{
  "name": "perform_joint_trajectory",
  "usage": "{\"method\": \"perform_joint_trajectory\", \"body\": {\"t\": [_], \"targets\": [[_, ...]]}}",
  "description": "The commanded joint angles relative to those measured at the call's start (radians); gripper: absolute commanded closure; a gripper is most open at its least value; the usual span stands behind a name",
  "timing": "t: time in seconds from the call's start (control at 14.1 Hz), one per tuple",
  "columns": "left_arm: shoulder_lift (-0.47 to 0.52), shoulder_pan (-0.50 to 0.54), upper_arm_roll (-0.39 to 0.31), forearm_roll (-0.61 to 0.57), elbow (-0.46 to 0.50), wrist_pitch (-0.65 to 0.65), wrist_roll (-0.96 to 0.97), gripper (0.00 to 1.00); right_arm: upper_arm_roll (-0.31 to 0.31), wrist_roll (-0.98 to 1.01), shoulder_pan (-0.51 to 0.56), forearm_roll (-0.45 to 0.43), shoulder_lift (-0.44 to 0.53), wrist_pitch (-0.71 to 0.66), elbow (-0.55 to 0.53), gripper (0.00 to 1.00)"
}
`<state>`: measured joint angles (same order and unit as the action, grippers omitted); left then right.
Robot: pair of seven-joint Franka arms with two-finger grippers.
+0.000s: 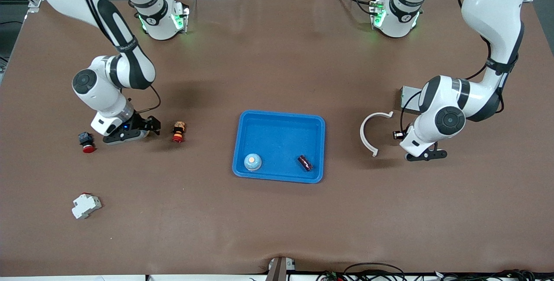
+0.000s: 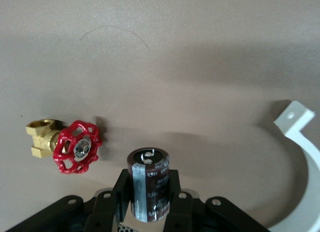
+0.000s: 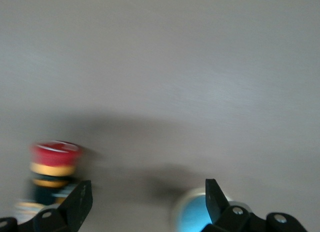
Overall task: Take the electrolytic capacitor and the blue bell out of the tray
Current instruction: 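Place the bell with the right gripper while the left gripper carries the capacitor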
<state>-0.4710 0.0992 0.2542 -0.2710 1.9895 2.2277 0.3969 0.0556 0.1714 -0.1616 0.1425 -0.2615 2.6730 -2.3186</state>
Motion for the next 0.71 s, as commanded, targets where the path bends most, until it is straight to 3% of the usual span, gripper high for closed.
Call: {"method": "perform_joint_trajectory", "body": {"t": [0.0, 0.28, 0.64], "targets": [[-0.020, 0.002, -0.001, -0.034, -0.015, 0.018, 0.011, 0.98, 0.003, -0.275, -0.131, 0.017, 0.025, -0.221, 0.143, 0.00], [-0.051, -0.003, -0.001, -0.034, -0.017, 0.066, 0.023, 0.98, 0.004, -0.675, -0.329, 0.005, -0.017, -0.291, 0.315, 0.00], [-0.074, 0.001, -0.003, -0.036, -0.017, 0.102, 0.034, 0.96, 0.010, -0.952, -0.436, -0.020, -0.246, -0.338, 0.595, 0.00]]}}
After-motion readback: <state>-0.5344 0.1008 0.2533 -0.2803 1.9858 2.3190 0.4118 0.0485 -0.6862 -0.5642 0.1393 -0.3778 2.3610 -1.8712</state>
